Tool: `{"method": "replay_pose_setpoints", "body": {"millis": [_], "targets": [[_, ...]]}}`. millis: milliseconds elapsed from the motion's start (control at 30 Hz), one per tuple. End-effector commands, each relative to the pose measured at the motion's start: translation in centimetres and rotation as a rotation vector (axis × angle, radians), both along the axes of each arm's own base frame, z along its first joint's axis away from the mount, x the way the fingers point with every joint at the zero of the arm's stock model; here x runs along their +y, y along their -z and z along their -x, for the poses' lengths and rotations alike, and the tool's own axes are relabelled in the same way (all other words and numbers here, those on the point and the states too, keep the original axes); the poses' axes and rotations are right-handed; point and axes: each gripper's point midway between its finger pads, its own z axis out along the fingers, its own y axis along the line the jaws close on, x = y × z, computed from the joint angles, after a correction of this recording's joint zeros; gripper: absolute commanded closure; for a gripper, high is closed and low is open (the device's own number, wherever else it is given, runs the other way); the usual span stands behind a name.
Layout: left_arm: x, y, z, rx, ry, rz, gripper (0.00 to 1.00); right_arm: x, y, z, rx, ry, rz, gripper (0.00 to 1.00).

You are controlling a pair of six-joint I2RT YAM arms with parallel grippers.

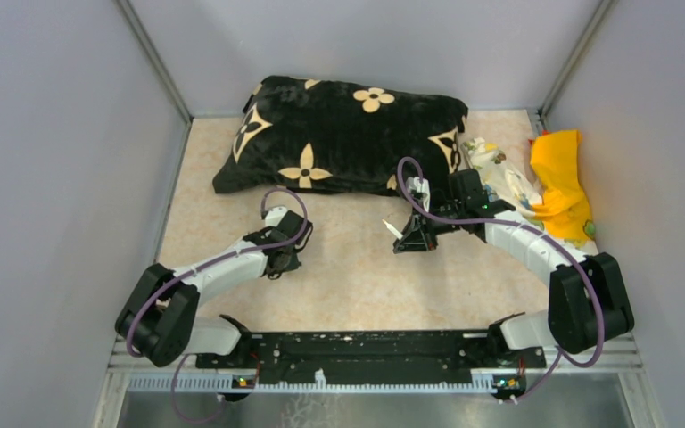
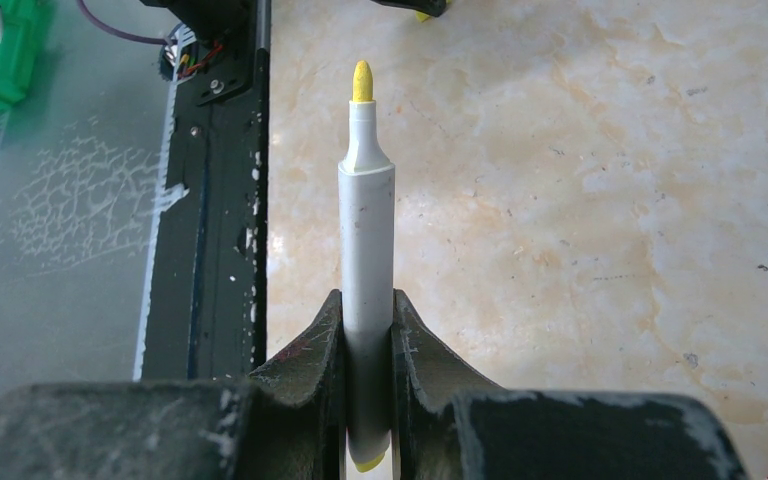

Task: Insert the pens into the pen caps
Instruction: Pick up the pen cap from the center of the board.

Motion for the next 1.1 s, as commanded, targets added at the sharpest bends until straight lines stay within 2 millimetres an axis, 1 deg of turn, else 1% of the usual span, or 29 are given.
{"method": "replay_pose_setpoints", "body": {"millis": [0,167,300,400,500,600,800,933,1067], "targets": [[0.0,0.6,0.6,0.032,-0.022,0.013,0.73,0.3,-2.2,-1.0,-0.090,-0.012,-0.037,1.00],[-0.3,0.8,1.0,0.064,-0.002,0.021,0.76,0.3,-2.3,-1.0,-0.092,-0.013,-0.037,1.00],[-0.8,1.4,1.9,0.101,0.026,0.055,0.80,0.3,-2.3,-1.0,-0.092,-0.013,-0.035,1.00],[-1.1,1.6,2.5,0.102,0.044,0.087,0.92,0.3,-2.4,-1.0,-0.096,-0.014,-0.036,1.00],[-1.7,0.9,2.4,0.075,0.065,0.128,0.99,0.3,-2.5,-0.9,-0.095,-0.015,-0.037,1.00],[-2.5,-0.3,1.9,0.029,0.096,0.173,1.00,0.3,-2.5,-0.9,-0.096,-0.016,-0.038,1.00],[-4.6,-3.9,0.3,-0.105,0.158,0.291,1.00,0.2,-2.5,-0.8,-0.096,-0.017,-0.037,1.00],[-6.9,-6.4,-0.4,-0.211,0.225,0.430,1.00,0.3,-2.5,-0.7,-0.091,-0.020,-0.042,1.00],[-9.5,-9.6,-1.1,-0.348,0.301,0.599,1.00,0.4,-2.5,-0.6,-0.079,-0.025,-0.049,1.00]]}}
